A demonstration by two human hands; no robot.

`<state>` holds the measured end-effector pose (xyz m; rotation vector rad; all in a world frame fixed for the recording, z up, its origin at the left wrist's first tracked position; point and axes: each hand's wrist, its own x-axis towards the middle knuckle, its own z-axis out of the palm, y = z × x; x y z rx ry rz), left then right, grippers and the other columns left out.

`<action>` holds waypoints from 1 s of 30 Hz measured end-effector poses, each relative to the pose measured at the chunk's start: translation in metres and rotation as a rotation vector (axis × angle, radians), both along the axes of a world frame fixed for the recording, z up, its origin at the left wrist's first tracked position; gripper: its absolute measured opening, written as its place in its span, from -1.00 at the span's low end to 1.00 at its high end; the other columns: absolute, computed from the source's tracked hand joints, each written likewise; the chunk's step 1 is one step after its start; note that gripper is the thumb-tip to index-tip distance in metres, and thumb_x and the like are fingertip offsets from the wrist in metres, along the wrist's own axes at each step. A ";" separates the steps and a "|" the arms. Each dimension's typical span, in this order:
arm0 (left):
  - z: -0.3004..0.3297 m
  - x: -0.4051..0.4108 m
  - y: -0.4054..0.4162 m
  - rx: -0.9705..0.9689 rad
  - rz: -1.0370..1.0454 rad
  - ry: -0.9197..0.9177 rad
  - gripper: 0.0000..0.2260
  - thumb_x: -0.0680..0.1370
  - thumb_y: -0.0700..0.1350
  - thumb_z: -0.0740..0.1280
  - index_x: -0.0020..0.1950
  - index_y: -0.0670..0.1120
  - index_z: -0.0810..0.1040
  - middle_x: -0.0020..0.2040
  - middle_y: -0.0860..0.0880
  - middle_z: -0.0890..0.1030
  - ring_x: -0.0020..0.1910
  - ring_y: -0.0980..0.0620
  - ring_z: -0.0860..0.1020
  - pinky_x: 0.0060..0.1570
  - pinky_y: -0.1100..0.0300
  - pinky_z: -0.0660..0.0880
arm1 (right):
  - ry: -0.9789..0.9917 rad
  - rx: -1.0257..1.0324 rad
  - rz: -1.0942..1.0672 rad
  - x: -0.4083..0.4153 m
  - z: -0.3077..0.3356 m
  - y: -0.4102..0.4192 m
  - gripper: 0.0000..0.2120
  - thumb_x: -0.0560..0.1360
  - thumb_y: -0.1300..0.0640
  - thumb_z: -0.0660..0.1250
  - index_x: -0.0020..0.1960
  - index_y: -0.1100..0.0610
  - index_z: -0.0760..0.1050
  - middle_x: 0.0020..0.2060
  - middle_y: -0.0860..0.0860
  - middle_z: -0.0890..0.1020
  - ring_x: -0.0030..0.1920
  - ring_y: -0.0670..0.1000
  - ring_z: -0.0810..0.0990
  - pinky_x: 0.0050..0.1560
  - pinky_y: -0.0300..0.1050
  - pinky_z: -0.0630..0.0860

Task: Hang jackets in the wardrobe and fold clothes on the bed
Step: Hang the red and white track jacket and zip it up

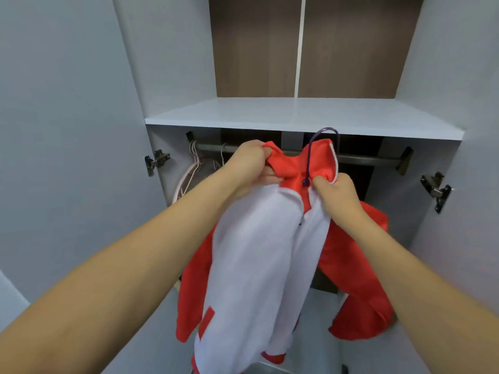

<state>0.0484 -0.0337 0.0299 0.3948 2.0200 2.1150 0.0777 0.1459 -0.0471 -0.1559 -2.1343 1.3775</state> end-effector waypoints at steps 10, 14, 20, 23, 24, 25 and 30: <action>-0.064 -0.015 -0.036 -1.048 -0.122 0.949 -0.43 0.57 -0.20 0.26 0.56 0.05 0.21 0.46 -0.02 0.32 0.39 -0.05 0.26 0.37 0.14 0.15 | 0.034 -0.316 -0.021 0.002 0.005 0.010 -0.70 0.28 0.07 0.23 -0.57 0.03 0.23 -0.57 -0.08 0.28 -0.48 -0.06 0.24 -0.37 -0.12 0.22; -0.075 -0.013 -0.047 -1.300 0.134 1.027 -0.62 0.66 0.08 0.05 0.48 0.15 0.26 0.11 -0.07 0.45 0.02 -0.12 0.47 -0.06 0.03 0.45 | 0.033 -0.360 -0.005 0.001 -0.001 0.017 -0.70 0.29 0.08 0.23 -0.59 0.03 0.27 -0.59 -0.11 0.30 -0.52 -0.10 0.26 -0.40 -0.18 0.24; -0.079 0.001 -0.005 -1.216 -0.003 1.100 -0.95 0.59 -0.19 0.16 -0.06 -0.08 0.33 -0.23 -0.11 0.49 -0.38 -0.10 0.46 -0.42 0.07 0.26 | 0.061 -0.444 0.137 -0.005 -0.012 0.008 -0.76 0.31 0.08 0.29 -0.51 0.01 0.36 -0.54 -0.08 0.37 -0.46 -0.09 0.34 -0.43 -0.25 0.31; -0.077 -0.003 0.017 -1.197 0.006 1.064 -0.85 0.60 -0.17 0.15 -0.11 -0.02 0.21 -0.20 -0.13 0.52 -0.23 -0.23 0.53 -0.33 0.03 0.36 | 0.023 -0.479 0.210 -0.011 -0.018 0.005 -0.84 0.32 0.05 0.32 -0.42 0.02 0.48 -0.47 0.01 0.47 -0.40 -0.03 0.45 -0.34 -0.21 0.42; -0.078 -0.007 0.019 -1.216 0.021 1.054 -0.85 0.59 -0.19 0.15 -0.11 -0.02 0.21 -0.16 -0.14 0.53 -0.21 -0.24 0.54 -0.32 0.02 0.37 | -0.009 -0.482 0.221 -0.012 -0.019 0.005 -0.87 0.33 0.04 0.32 -0.37 0.05 0.52 -0.42 0.06 0.51 -0.36 0.01 0.48 -0.30 -0.18 0.45; -0.079 -0.011 0.019 -1.240 0.027 1.041 -0.86 0.57 -0.22 0.15 -0.10 -0.03 0.22 -0.14 -0.15 0.54 -0.20 -0.23 0.54 -0.33 0.03 0.36 | -0.042 -0.486 0.224 -0.014 -0.021 0.005 -0.88 0.34 0.05 0.32 -0.29 0.09 0.55 -0.36 0.09 0.53 -0.31 0.04 0.51 -0.25 -0.16 0.47; -0.087 -0.042 0.004 -1.265 0.156 0.838 -0.88 0.61 -0.17 0.15 0.10 -0.09 0.44 -0.10 -0.13 0.54 -0.14 -0.17 0.54 -0.31 0.17 0.28 | -0.105 -0.481 0.103 -0.033 -0.029 0.013 -0.83 0.45 -0.02 0.32 -0.04 0.05 0.56 -0.12 -0.01 0.64 -0.06 0.02 0.59 -0.09 -0.14 0.54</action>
